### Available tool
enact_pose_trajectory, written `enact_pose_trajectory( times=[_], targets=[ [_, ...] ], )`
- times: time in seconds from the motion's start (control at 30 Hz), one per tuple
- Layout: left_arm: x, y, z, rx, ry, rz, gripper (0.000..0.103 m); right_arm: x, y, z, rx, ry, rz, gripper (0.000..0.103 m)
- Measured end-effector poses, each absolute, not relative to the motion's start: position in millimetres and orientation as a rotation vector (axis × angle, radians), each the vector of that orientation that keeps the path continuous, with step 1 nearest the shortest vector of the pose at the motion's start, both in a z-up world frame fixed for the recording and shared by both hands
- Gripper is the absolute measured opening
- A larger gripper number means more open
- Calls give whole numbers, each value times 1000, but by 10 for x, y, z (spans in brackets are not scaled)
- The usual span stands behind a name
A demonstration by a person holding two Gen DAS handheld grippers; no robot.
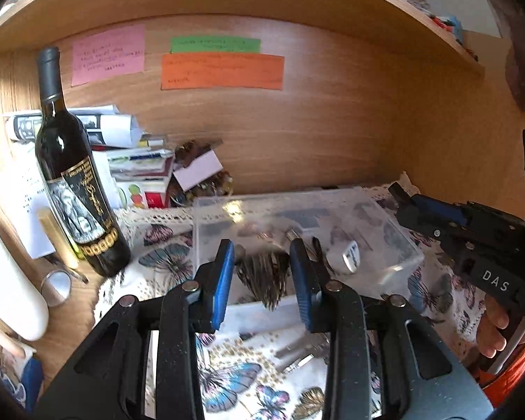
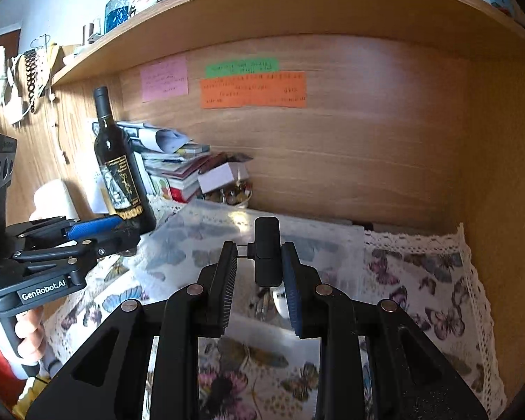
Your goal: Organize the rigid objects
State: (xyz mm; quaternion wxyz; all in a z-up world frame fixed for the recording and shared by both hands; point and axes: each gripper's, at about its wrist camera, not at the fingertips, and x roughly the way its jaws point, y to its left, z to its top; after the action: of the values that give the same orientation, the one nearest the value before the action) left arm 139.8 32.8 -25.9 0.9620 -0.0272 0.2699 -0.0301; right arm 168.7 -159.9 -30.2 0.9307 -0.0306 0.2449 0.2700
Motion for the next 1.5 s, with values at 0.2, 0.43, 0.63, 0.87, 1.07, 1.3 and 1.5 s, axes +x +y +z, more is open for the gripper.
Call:
enact_pose_trajectory(
  times=[0.2, 0.43, 0.63, 0.87, 1.07, 1.3, 1.5],
  targets=[
    [1604, 404, -289, -41, 571, -40, 14, 1877, -1440, -354, -65, 522, 562, 24],
    [1770, 525, -407, -67, 617, -32, 14, 2075, -1253, -522, -96, 590, 585, 24],
    [1811, 562, -499, -74, 643, -29, 14, 2228, -1153, -737, -119, 667, 578, 24],
    [1799, 559, -514, -76, 646, -29, 36, 2325, -1050, -917, -147, 754, 589, 27],
    [1719, 544, -466, -67, 619, -21, 46, 2236, -1036, -858, -166, 719, 588, 42],
    [1548, 537, -349, -64, 591, -30, 64, 2008, -1165, -621, -154, 635, 592, 48],
    [1327, 496, -343, -50, 586, -36, 83, 1737, -1347, -528, -155, 583, 592, 48]
  ],
)
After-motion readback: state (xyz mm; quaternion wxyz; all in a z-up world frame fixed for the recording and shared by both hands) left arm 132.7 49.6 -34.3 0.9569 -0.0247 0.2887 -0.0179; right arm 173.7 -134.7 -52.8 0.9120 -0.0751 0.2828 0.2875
